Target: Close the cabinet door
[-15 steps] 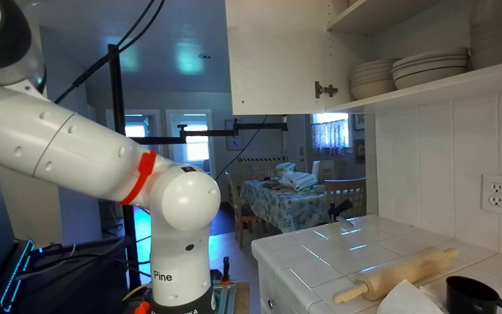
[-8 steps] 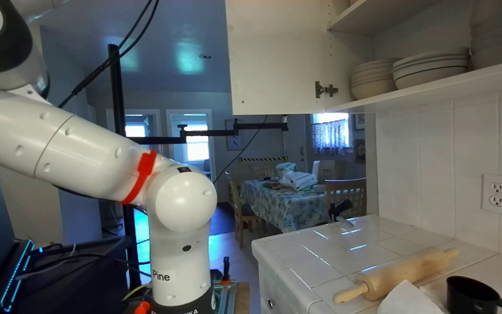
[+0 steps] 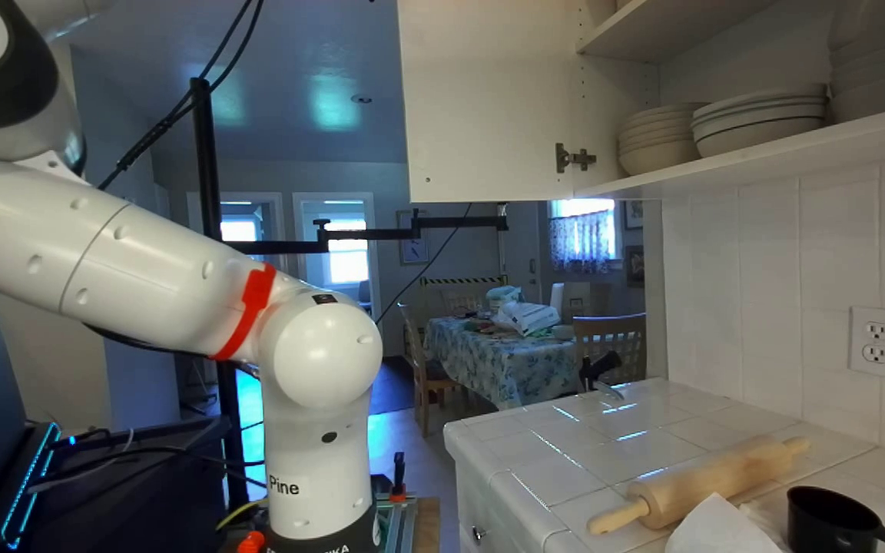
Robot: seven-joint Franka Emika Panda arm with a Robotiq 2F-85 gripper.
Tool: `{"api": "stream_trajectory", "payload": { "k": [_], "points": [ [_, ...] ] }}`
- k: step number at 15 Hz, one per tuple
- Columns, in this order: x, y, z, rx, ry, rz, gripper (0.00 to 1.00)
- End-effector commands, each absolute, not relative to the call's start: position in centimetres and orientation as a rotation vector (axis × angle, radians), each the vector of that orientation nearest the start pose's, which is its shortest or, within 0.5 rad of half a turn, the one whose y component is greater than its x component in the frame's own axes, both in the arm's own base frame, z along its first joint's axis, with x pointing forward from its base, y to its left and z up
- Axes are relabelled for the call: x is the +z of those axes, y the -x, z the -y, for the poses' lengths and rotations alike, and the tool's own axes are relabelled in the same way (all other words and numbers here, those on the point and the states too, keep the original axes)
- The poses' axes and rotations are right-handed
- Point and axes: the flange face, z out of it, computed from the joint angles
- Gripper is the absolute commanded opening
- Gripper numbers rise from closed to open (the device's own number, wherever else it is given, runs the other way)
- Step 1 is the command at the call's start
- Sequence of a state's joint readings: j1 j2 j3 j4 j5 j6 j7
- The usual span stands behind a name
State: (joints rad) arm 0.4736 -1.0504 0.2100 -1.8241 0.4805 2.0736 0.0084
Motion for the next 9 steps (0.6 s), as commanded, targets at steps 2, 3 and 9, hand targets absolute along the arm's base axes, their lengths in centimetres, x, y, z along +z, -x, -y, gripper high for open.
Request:
{"api": "stream_trajectory", "payload": {
  "k": [2, 3, 9],
  "points": [
    [94.9, -2.7, -20.2, -1.311, 1.907, 0.752, 1.00],
    [94.8, -3.0, -20.7, -1.311, 1.904, 0.739, 1.00],
    [95.0, -3.1, -23.6, -1.358, 1.944, 0.658, 1.00]
  ]
}}
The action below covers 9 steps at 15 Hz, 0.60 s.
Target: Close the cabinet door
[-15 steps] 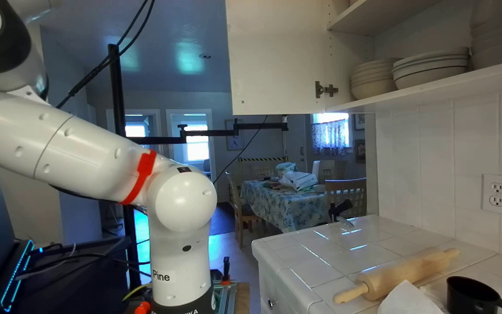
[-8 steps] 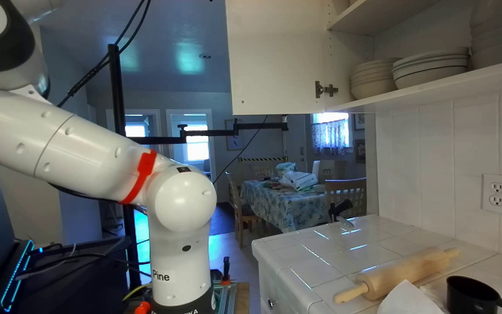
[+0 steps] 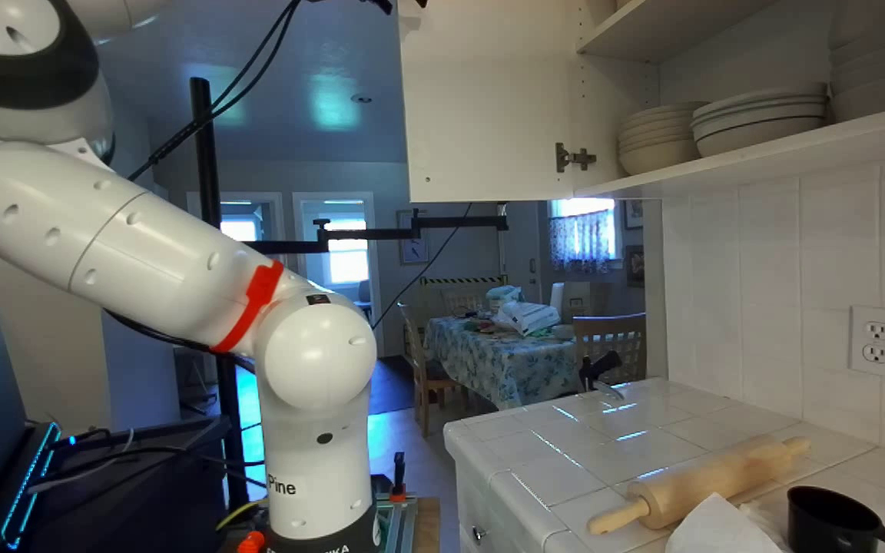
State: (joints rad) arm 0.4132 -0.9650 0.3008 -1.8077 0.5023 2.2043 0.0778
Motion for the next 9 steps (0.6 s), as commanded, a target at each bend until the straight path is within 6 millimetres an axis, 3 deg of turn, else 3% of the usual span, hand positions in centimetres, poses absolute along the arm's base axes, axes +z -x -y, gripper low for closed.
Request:
{"api": "stream_trajectory", "payload": {
  "k": [1, 5, 9],
  "points": [
    [95.1, -3.0, -23.8, -1.371, 1.960, 0.640, 1.00],
    [95.4, -2.6, -24.2, -1.507, 2.105, 0.476, 1.00],
    [96.1, -2.8, -24.9, -1.597, 2.187, 0.418, 1.00]
  ]
}}
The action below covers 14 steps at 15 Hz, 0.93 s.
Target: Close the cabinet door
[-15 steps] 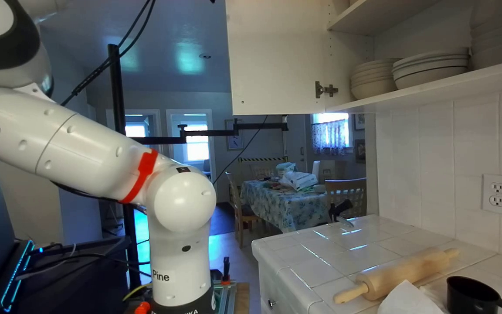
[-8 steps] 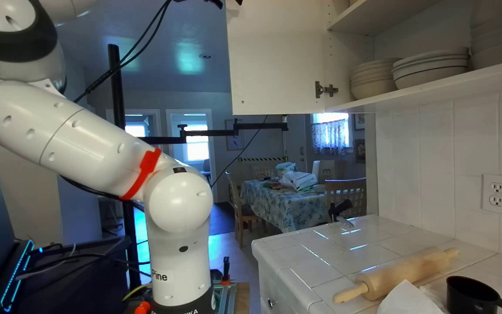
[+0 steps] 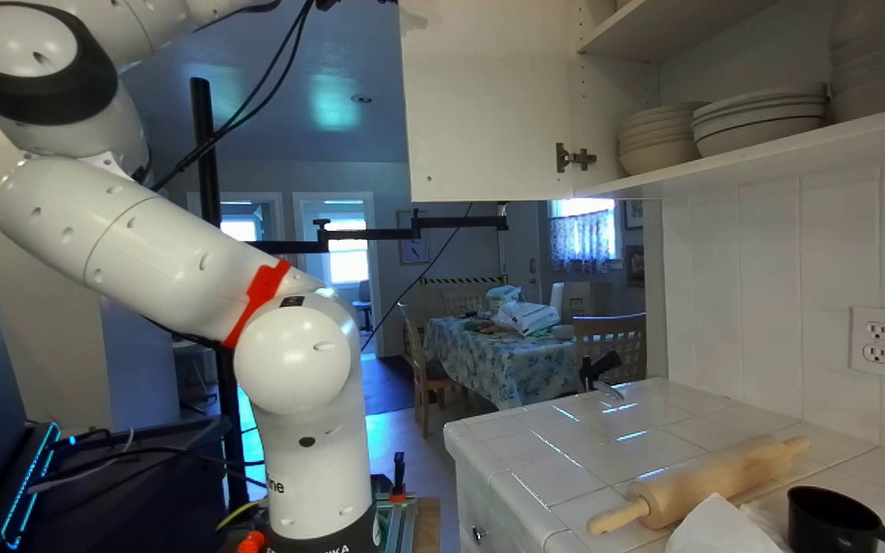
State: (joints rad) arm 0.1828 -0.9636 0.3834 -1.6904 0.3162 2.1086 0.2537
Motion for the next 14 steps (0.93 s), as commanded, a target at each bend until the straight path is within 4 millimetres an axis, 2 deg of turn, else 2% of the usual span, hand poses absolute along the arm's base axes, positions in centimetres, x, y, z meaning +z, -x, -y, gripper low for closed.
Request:
{"api": "stream_trajectory", "payload": {
  "k": [1, 6, 10, 14],
  "points": [
    [96.1, -3.0, -24.9, -1.609, 2.208, 0.401, 1.00],
    [96.6, -3.0, -24.2, -1.674, 2.268, 0.378, 1.00],
    [96.8, -3.3, -23.4, -1.721, 2.265, 0.450, 1.00],
    [96.5, -4.4, -21.6, -1.771, 2.353, 0.476, 1.00]
  ]
}}
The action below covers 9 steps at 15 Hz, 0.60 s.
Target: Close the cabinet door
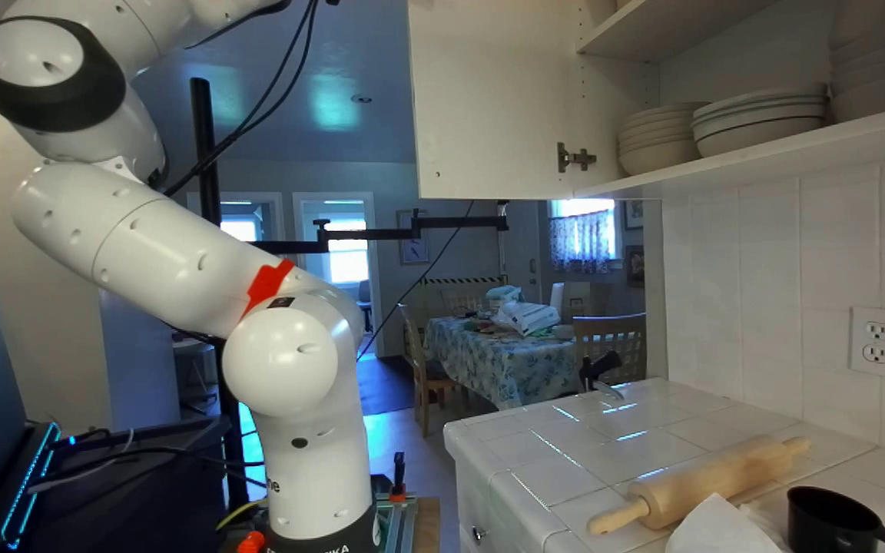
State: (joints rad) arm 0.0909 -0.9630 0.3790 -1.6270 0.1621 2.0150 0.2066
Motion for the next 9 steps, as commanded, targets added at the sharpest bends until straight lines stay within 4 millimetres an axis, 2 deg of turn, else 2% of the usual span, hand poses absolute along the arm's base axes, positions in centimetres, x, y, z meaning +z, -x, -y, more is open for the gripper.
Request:
{"api": "stream_trajectory", "payload": {
  "k": [1, 9],
  "points": [
    [96.5, -4.7, -21.1, -1.783, 2.355, 0.490, 1.00],
    [96.8, -7.9, -17.5, -1.912, 2.240, 0.576, 1.00]
  ]
}}
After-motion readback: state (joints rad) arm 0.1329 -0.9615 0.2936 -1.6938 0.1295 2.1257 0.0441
